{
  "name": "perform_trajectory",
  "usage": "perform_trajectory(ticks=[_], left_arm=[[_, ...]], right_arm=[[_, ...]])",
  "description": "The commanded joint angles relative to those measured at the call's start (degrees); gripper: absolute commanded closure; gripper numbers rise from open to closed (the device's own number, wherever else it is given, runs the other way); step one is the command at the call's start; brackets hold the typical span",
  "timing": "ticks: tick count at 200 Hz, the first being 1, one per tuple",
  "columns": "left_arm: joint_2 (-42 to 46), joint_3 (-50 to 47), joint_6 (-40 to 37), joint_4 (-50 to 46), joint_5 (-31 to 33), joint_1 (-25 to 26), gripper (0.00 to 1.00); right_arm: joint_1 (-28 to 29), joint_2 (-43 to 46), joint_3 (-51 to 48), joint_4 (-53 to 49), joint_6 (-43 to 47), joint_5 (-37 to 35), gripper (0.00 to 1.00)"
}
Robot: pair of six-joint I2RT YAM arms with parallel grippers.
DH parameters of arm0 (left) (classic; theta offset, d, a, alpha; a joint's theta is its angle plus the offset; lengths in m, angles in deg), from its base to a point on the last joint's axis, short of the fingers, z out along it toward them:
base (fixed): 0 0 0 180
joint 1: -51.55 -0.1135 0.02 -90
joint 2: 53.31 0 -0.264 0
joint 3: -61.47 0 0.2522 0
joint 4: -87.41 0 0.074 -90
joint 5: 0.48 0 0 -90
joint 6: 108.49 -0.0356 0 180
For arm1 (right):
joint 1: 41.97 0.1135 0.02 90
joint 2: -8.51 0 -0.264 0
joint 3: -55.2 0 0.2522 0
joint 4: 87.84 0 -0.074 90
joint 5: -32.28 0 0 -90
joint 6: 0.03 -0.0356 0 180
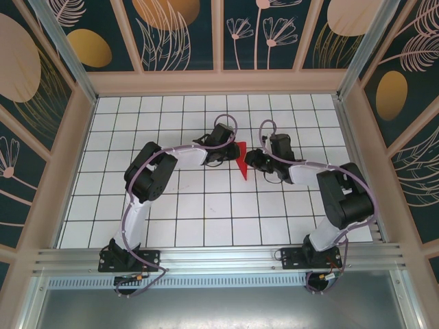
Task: Fold a paper plane with a square sheet of paper (pick it up from the middle)
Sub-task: Fold the wing for the fifth time at the center of the table.
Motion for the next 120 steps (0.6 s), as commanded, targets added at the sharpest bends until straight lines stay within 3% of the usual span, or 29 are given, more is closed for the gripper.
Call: perform_trajectory(ticks=[1,49,120], left_arm=[[-3.91,-0.03,-1.33,-6.37,1.55,0.61,0.80],[-3.89,0.08,-1.05,-6.42,1.56,0.60,0.80],[-3.52,1.06,-1.10,-6.79,2.10,0.59,0.79]], right_arm=[[1.63,0.06,1.34,-3.66,2.05,-1.00,0.79],[4.25,-6.43,4.57,-5.05,3.10,2.39,0.86],[2.32,-8.66,1.49,-7.59,3.62,0.78,0.88]])
